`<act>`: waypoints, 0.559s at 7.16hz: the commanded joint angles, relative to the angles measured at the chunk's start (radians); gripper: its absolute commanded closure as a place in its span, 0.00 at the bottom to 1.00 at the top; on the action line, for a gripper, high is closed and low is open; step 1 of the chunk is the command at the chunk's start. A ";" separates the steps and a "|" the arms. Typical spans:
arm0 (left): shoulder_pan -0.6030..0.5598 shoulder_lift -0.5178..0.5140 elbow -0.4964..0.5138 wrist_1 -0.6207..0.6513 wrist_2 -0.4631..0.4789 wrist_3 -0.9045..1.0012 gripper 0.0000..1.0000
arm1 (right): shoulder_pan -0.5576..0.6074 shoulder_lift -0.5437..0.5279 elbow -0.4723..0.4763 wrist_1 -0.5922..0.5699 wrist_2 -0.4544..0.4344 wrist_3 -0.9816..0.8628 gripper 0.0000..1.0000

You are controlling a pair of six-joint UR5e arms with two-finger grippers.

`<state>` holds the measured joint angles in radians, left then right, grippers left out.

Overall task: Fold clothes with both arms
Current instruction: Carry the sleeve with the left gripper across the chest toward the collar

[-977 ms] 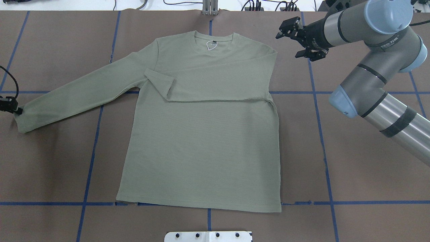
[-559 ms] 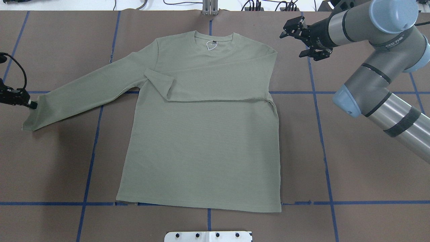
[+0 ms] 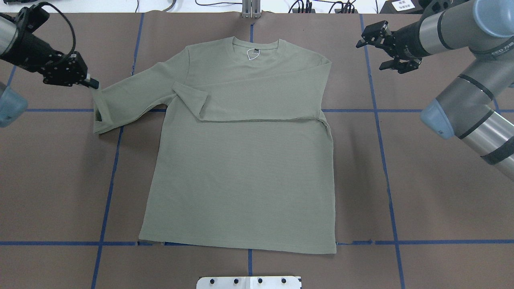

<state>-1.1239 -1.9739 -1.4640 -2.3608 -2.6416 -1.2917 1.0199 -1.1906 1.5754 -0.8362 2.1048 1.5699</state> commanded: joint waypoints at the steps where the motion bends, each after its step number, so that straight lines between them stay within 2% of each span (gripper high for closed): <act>1: 0.077 -0.162 0.002 0.003 0.041 -0.176 1.00 | 0.037 -0.040 0.009 0.008 0.064 -0.030 0.00; 2: 0.134 -0.236 0.004 -0.003 0.148 -0.292 1.00 | 0.054 -0.066 0.023 0.011 0.090 -0.053 0.00; 3: 0.192 -0.306 0.017 0.003 0.260 -0.323 1.00 | 0.054 -0.084 0.038 0.011 0.092 -0.056 0.00; 4: 0.261 -0.401 0.100 -0.002 0.381 -0.333 1.00 | 0.052 -0.098 0.040 0.011 0.090 -0.068 0.00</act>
<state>-0.9408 -2.2701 -1.4307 -2.3603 -2.3997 -1.5912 1.0705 -1.2682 1.6075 -0.8259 2.1908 1.5152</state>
